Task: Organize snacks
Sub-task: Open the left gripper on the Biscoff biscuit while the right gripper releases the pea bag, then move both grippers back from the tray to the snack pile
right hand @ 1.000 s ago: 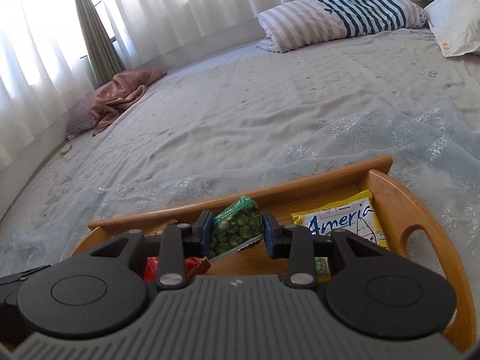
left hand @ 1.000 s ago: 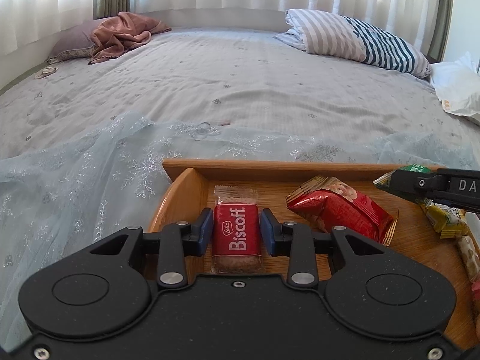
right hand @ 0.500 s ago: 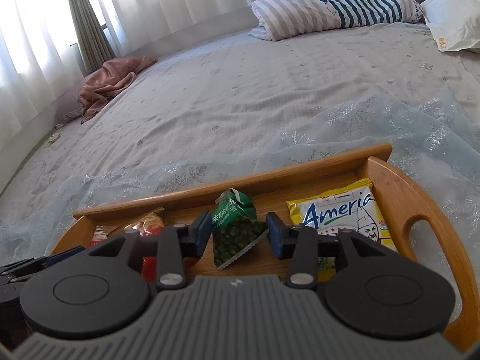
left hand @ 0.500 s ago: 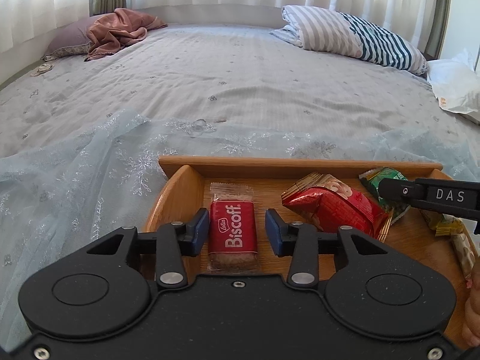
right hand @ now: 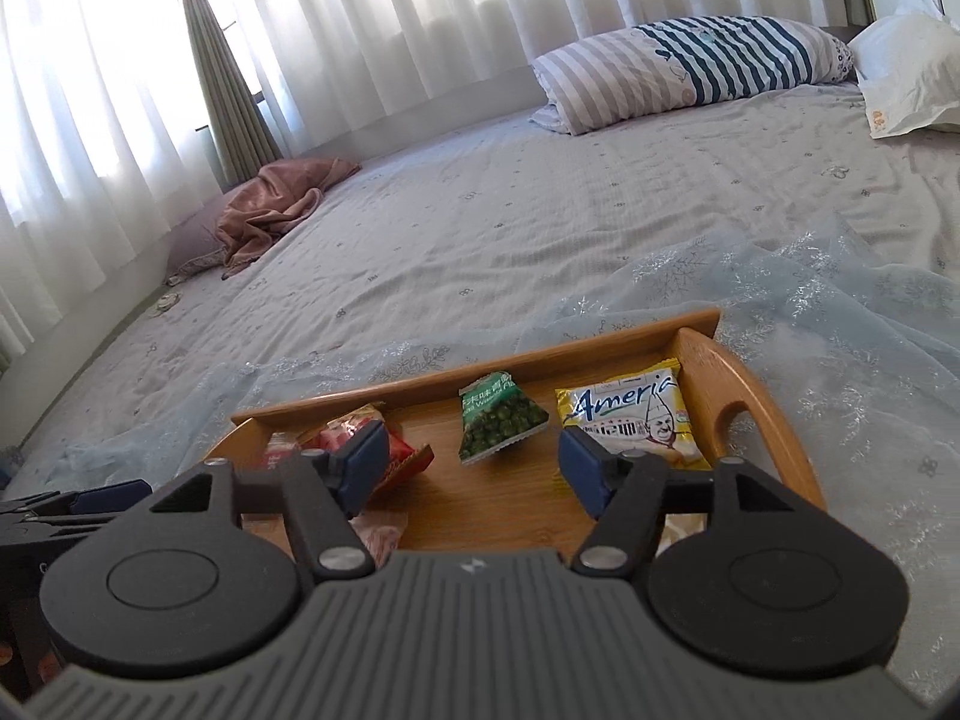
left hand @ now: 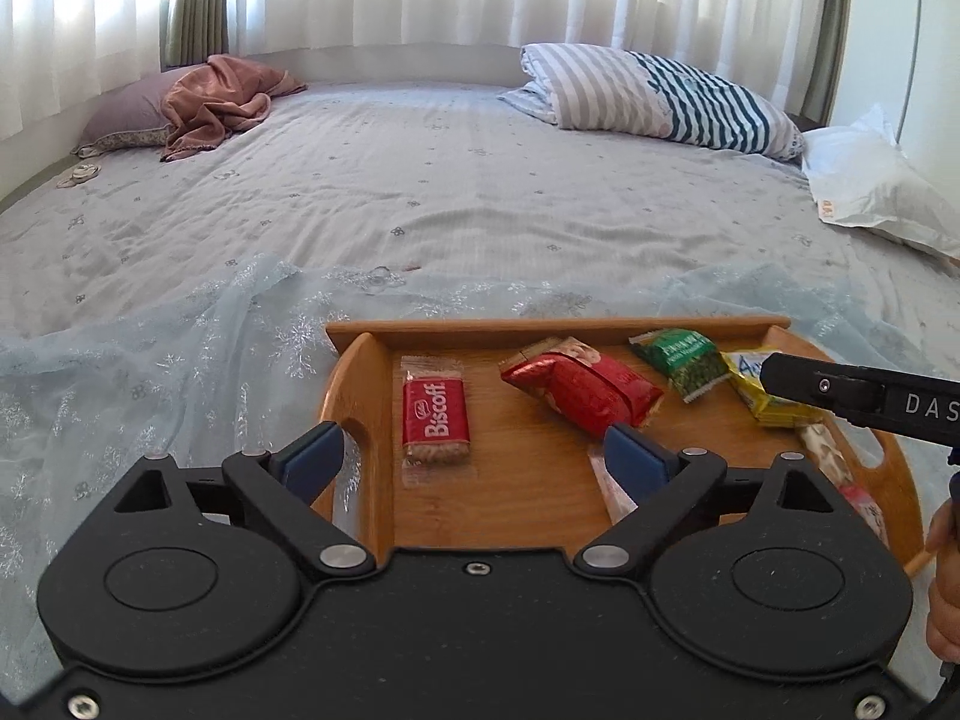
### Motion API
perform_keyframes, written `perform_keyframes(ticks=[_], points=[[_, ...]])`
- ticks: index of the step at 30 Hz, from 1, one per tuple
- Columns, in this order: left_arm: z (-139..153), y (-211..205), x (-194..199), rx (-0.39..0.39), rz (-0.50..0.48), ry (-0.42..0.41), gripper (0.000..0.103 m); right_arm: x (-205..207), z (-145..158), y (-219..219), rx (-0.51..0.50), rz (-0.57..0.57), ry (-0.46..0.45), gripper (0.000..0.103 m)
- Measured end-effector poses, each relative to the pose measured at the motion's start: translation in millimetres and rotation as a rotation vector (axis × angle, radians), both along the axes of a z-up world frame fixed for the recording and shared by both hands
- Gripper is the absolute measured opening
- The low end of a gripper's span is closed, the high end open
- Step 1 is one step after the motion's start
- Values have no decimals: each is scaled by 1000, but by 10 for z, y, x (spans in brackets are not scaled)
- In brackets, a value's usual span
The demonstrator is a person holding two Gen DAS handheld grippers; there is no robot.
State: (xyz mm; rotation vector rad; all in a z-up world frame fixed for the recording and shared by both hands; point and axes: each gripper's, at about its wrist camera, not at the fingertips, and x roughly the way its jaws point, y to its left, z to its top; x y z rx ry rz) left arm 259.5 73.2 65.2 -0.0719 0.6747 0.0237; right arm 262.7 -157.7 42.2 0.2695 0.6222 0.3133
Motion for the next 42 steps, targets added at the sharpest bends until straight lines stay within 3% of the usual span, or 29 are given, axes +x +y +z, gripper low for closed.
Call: perform_keyframes(ticks=[7,18,26,31,33,35,37,42], points=[[71,-230,-597,67,-50,-47,96,-534,69,-166,-47,43,-85,86],[-56,-514,-1416,89,-115,-66,97,-1305,-81,-353,-78,69,-161,90],[-168,-572,-1895,27,-119,-60,98,-1884,-252,-355,-112,51,-208,91],[-232,-653,-2161,13,-114,-68,98,-2270,-334,-314,-171,-38,-289,91],[-266,-692,-2241,7,-121,-53,93,-2413,-372,-300,-180,-53,-312,91],[-304,-742,-2304,9,-136,-31,78,-2531,-402,-301,-177,-55,-324,91],[-335,-797,-2338,-6,-157,-11,71,-2633,-425,-282,-185,-64,-342,90],[-367,-867,-2399,-81,-184,20,53,-2839,-459,-310,-200,-112,-383,76]])
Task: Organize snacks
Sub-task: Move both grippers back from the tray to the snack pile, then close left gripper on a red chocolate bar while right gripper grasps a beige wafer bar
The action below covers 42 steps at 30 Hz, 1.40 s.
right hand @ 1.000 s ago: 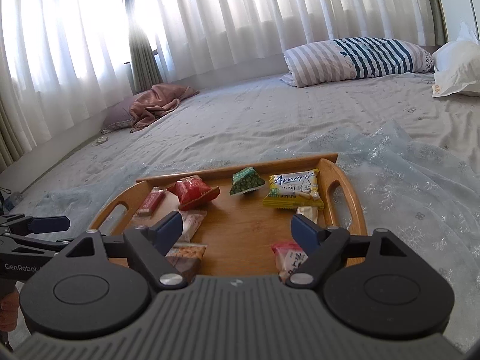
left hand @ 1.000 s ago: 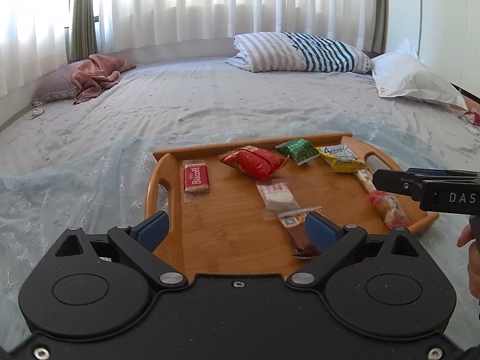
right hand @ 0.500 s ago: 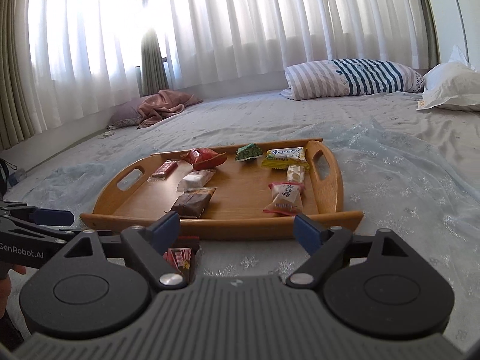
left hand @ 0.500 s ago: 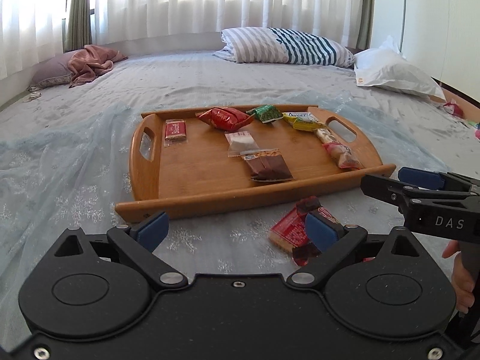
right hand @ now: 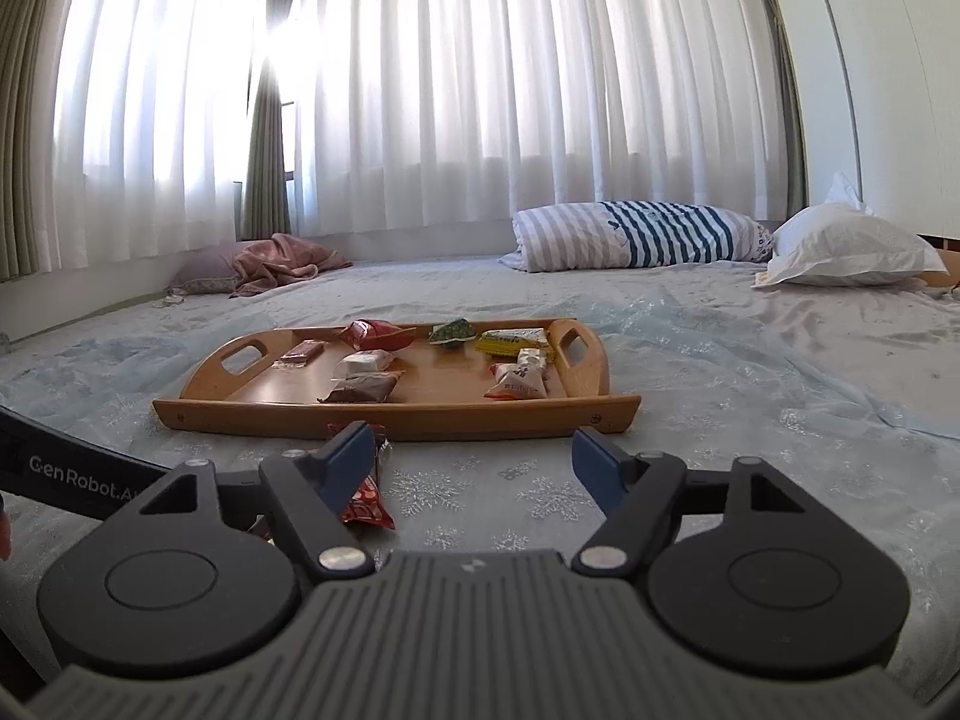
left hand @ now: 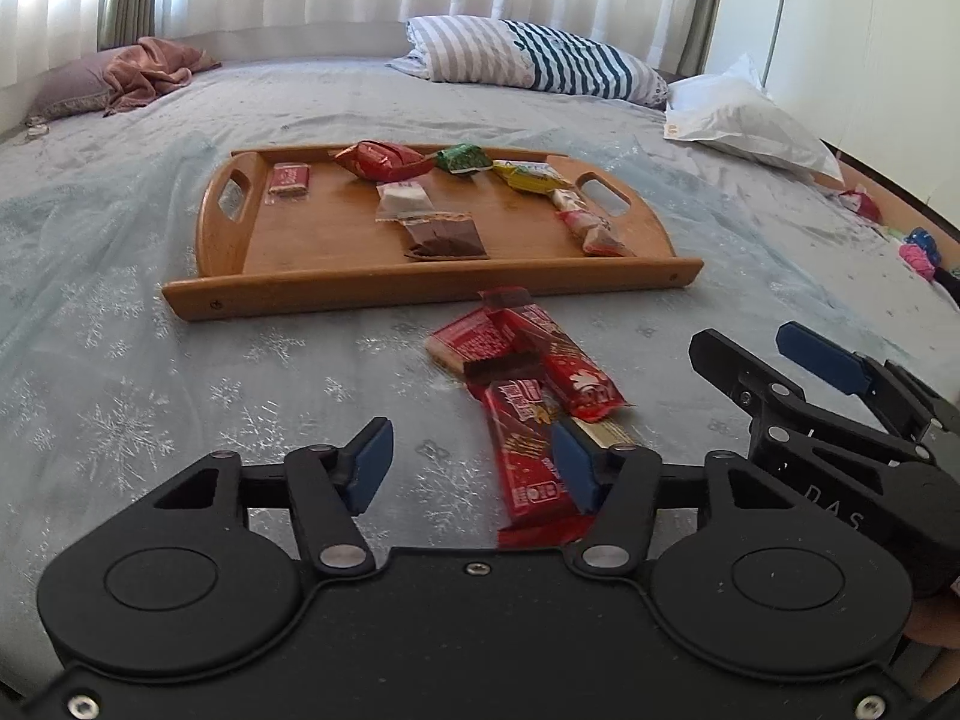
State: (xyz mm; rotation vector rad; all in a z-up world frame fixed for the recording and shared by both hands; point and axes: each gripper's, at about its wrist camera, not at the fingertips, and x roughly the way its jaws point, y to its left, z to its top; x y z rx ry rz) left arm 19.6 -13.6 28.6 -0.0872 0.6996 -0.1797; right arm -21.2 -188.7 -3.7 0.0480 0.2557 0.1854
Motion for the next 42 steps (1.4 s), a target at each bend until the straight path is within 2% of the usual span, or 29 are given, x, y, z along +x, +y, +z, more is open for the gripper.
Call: perform_keyframes(ticks=[4,6,9,10,13,20,28,39,42], points=[[-41,-63,20,-10,1,13,44,-103,-34,-32,11,-14,6,61],[-51,-94,44,-10,9,9,43,-147,-54,-38,14,-15,13,53],[-90,-128,104,-8,13,25,42,-205,-82,-23,27,-6,26,45],[-107,-133,122,-15,14,33,42,-221,-91,-7,28,-1,29,45],[-128,-121,145,-37,13,40,29,-281,-116,63,26,24,34,44],[-75,21,129,-35,31,36,22,-278,-135,281,-20,85,19,45],[-37,203,77,-13,81,27,22,-223,-161,532,-90,121,21,45],[-148,215,94,-5,88,42,23,-134,-191,653,-117,107,81,45],[-153,211,102,-13,79,39,31,-101,-205,647,-106,105,102,44]])
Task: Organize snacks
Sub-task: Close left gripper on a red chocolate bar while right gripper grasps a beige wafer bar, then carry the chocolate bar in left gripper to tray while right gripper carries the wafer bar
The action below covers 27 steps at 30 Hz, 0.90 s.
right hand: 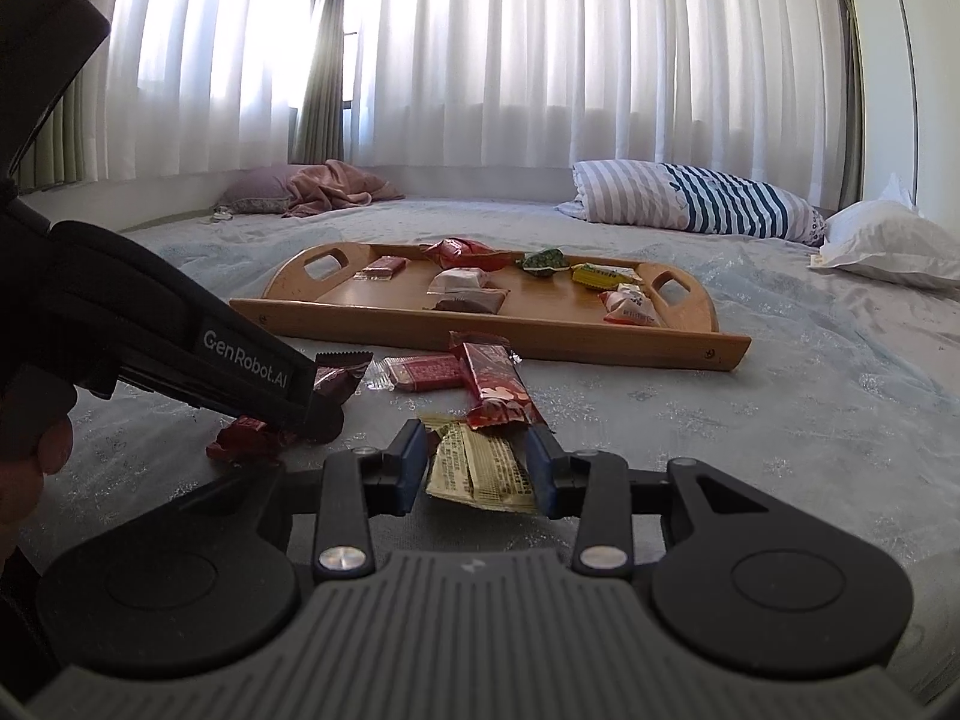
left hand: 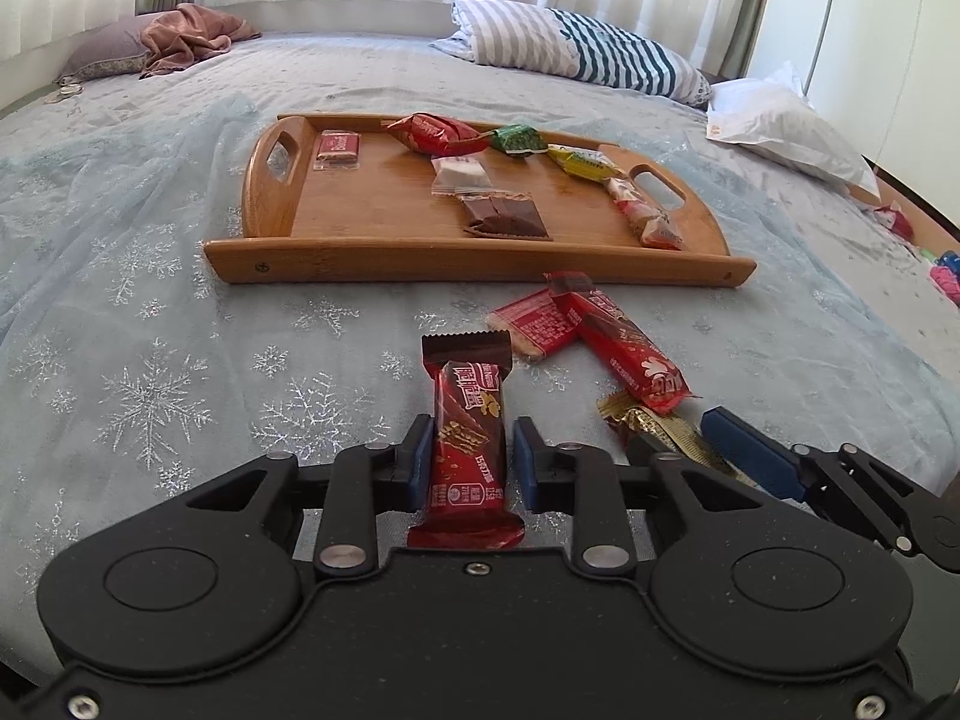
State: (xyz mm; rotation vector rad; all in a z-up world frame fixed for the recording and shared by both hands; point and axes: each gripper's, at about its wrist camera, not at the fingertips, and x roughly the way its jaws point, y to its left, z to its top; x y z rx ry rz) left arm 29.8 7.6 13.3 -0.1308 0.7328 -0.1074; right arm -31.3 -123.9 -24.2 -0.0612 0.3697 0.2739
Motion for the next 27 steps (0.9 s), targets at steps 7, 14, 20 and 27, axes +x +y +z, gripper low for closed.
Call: perform_keyframes(ticks=[7,14,20,27], points=[[-17,0,20,-59,-32,-14,53,92,-17,-48,55,3,57,45],[17,79,16,-83,-25,-15,30,195,1,-185,180,3,96,63],[-37,71,11,-60,-27,-7,28,189,1,-89,138,-15,102,45],[7,43,-34,-38,-21,-14,22,147,31,-78,146,1,111,41]])
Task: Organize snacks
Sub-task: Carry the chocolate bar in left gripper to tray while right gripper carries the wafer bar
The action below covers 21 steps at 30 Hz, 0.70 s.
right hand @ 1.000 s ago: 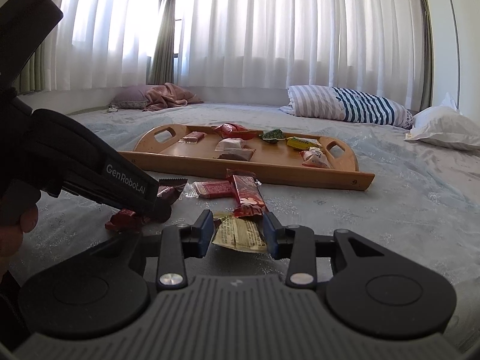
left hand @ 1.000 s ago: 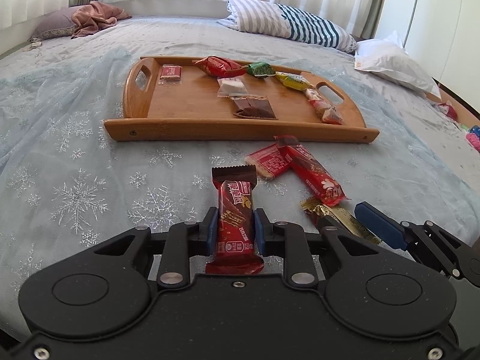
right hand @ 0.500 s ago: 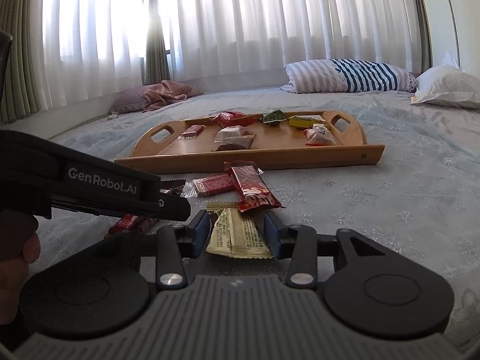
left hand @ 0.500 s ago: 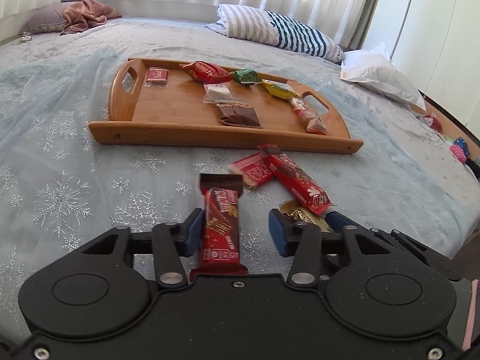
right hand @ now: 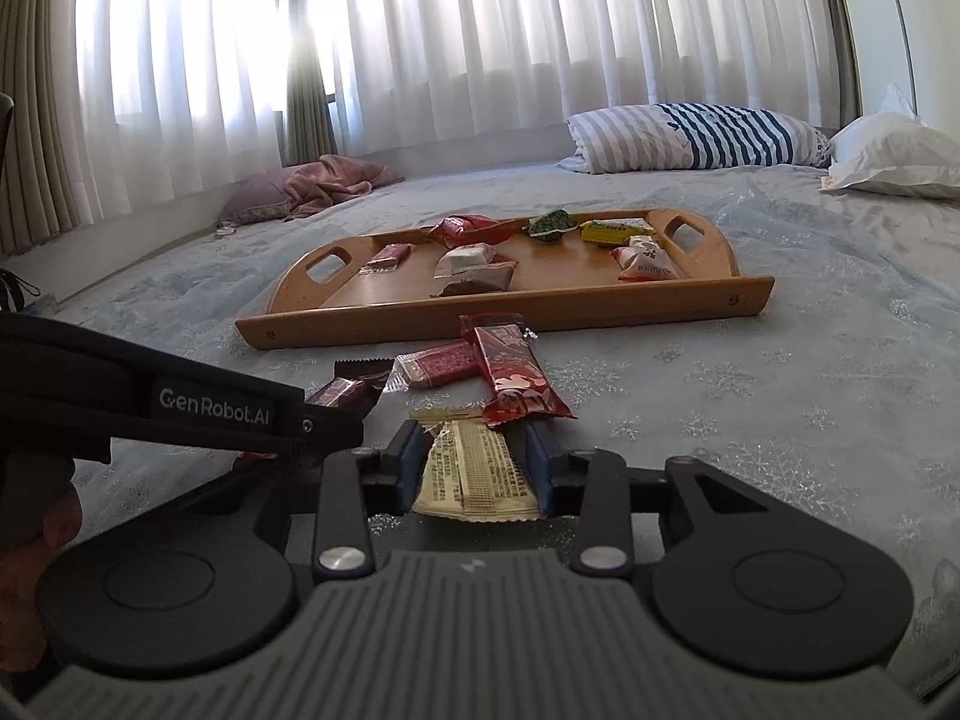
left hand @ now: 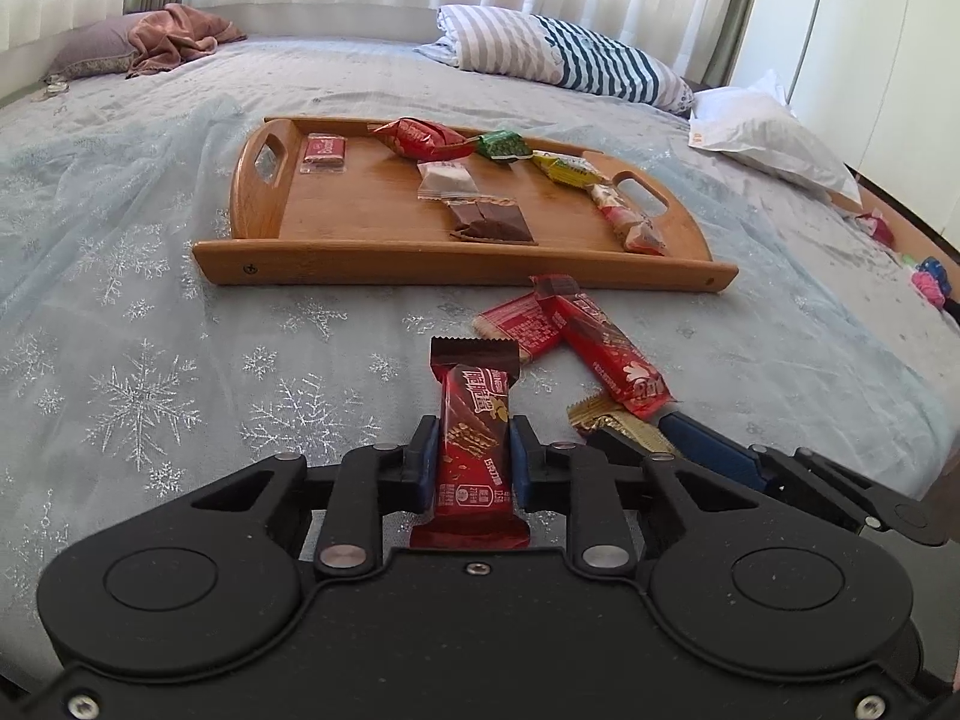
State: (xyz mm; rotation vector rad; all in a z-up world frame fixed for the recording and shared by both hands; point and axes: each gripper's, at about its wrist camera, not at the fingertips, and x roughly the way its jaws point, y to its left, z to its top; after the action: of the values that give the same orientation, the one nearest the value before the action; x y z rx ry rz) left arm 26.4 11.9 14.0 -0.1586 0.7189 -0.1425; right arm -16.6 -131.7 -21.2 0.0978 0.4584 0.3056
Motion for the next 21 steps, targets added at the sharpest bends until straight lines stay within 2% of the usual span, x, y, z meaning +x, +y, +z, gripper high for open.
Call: perform_keyframes(ticks=[5,15,21], points=[[86,52,-27,-18,18,-17,22,-60,38,-6,25,32,-9,41],[294,215,37,-11,86,-77,22,-124,198,30,-3,35,-132,40],[332,318,157,-20,113,-80,22,-35,305,44,-19,11,-187,40]])
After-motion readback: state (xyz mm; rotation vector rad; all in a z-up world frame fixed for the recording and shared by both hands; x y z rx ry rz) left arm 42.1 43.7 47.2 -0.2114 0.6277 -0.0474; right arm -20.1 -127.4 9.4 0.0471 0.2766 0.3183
